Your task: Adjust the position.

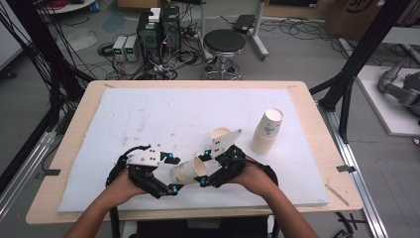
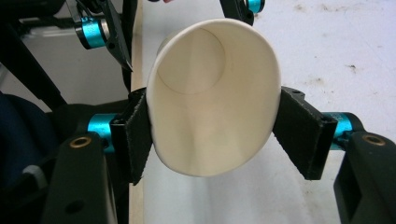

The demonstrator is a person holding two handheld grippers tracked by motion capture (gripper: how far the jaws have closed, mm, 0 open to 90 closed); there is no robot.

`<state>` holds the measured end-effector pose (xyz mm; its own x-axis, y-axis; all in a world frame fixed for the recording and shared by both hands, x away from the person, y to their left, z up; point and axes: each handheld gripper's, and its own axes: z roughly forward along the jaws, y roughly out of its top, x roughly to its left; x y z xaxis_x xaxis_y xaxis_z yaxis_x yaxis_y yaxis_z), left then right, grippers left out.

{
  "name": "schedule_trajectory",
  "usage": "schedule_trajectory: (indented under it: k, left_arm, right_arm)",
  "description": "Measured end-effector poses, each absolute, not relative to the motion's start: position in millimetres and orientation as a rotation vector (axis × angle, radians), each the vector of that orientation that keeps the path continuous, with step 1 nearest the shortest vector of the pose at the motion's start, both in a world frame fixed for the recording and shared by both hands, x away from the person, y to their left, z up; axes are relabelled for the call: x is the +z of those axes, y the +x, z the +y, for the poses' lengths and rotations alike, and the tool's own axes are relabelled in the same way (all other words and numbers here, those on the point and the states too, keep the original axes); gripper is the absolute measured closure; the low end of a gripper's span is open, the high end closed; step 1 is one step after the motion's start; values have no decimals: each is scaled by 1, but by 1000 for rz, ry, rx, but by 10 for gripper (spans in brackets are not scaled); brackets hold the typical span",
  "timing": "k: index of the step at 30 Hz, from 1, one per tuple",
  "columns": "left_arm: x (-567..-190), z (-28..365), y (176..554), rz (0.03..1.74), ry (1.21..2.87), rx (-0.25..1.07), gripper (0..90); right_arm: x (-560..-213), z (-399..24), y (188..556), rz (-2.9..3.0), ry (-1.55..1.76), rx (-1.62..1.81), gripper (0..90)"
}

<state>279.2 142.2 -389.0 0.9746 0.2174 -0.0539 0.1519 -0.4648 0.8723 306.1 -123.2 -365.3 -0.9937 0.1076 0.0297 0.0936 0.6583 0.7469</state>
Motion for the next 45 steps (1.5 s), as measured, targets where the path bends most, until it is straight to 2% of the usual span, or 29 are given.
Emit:
schedule_trajectory:
  k: [33, 45]
  left_arm:
    - [-392, 128, 286, 227, 2226, 77, 225]
    - [-392, 121, 290, 221, 2271, 62, 310]
  right_arm:
    - [-352, -95, 307, 2925, 57, 983, 328]
    - [-352, -88, 305, 2930, 14, 915, 323]
